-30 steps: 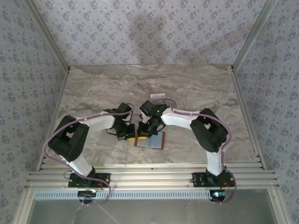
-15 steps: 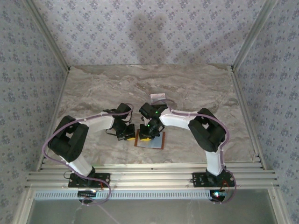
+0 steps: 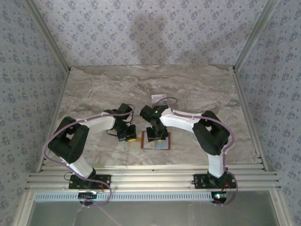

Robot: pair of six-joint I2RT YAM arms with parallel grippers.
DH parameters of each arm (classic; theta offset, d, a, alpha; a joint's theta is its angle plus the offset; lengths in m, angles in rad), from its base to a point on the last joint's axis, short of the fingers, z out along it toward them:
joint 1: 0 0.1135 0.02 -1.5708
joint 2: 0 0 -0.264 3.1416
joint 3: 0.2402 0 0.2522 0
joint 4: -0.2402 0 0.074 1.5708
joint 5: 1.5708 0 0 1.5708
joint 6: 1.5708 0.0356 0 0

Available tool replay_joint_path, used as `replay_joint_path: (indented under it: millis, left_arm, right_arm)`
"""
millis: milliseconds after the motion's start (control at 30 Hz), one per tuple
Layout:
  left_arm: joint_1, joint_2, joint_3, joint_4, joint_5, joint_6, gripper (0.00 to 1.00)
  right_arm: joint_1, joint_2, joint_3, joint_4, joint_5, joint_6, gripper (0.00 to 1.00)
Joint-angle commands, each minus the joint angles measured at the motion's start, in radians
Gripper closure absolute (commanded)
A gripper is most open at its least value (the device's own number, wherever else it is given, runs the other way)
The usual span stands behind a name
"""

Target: Take the credit cards out of the card holder

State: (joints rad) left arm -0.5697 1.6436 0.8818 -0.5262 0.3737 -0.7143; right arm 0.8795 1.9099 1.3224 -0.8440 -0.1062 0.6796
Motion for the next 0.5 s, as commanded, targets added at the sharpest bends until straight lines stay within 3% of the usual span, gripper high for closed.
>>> replay_joint_path:
  millis: [0, 467]
  left_arm:
    - [-0.005, -0.008, 0.033, -0.041, -0.001, 0.025, 0.91]
    - [-0.012, 0.004, 0.070, -0.067, -0.002, 0.033, 0.91]
  right_arm:
    - [0.007, -0.032, 0.024, -0.107, 0.097, -0.003, 0.56]
    - [-0.018, -0.104, -0.024, -0.156, 0.163, 0.020, 0.54]
